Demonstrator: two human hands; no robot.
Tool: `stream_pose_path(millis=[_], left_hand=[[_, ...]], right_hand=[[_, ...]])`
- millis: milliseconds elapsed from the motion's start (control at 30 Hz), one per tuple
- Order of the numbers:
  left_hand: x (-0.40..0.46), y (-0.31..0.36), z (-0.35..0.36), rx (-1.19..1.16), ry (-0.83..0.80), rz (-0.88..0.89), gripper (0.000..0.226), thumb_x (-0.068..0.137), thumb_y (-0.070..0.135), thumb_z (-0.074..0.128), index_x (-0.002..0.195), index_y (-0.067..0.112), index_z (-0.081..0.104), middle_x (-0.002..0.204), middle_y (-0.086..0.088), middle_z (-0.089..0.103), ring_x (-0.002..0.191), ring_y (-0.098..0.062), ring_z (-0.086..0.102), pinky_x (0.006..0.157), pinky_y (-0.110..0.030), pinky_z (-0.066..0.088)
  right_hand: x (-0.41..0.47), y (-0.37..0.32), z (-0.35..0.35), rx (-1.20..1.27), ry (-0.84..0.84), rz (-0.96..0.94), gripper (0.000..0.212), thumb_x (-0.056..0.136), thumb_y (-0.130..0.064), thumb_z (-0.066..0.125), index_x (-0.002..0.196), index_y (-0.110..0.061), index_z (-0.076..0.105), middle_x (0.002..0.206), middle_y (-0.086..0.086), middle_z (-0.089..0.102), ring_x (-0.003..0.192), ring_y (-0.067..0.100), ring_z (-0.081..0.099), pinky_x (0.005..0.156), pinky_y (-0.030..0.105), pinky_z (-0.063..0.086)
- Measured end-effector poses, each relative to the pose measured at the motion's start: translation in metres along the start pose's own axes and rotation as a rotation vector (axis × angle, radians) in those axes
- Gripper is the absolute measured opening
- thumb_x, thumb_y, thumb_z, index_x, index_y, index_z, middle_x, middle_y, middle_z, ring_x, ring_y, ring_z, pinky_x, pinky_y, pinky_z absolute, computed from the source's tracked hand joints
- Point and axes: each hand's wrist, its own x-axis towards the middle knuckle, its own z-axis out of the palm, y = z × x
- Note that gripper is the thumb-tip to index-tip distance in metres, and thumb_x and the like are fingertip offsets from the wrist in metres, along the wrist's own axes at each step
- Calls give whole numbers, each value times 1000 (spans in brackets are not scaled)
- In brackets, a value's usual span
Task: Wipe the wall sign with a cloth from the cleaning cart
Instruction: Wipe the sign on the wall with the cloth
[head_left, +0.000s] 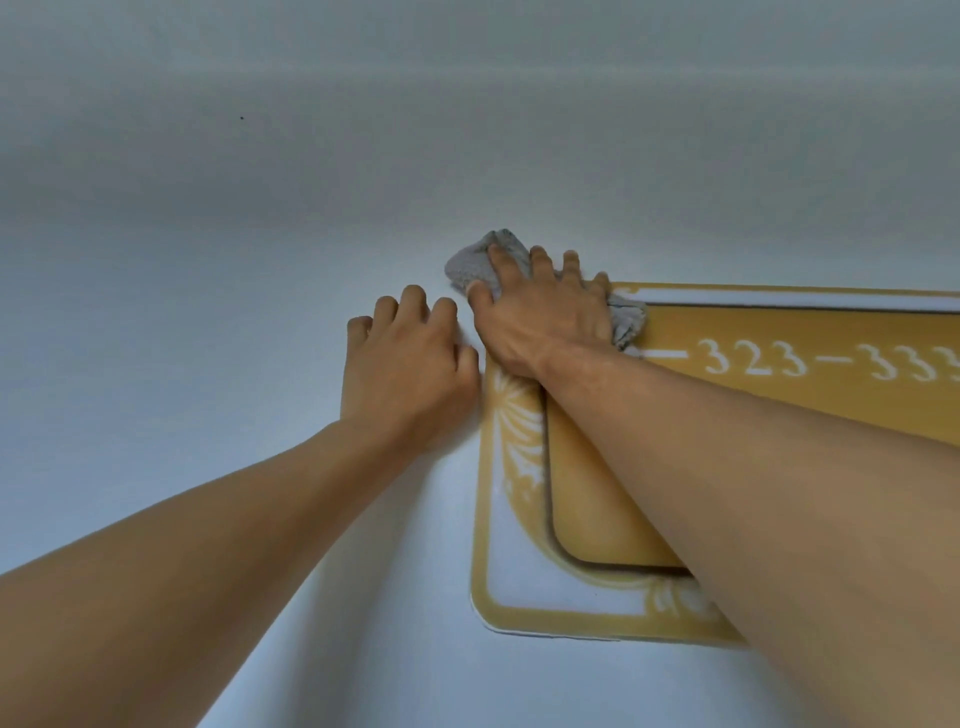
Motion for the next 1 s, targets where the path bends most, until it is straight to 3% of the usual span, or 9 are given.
stream_pose_path(millis=[600, 1000], left_hand=[[5, -7, 7, -196, 59, -93, 24, 88, 21, 41, 99, 9, 59, 104, -7, 57, 100, -27, 49, 86, -37, 32], [-8, -2, 1, -154, 27, -95, 23, 88, 18, 42, 94, 5, 59, 100, -12, 58, 93, -31, 52, 80, -38, 37]], right_hand=[[29, -5, 7, 10, 40, 26, 66, 97, -57, 9, 158, -33, 15, 161, 10, 30, 147, 41, 22, 116, 62, 13], [6, -2, 5, -21, 32, -71, 60, 101, -52, 13, 158, -35, 15, 166, 5, 20, 150, 35, 18, 119, 59, 12]])
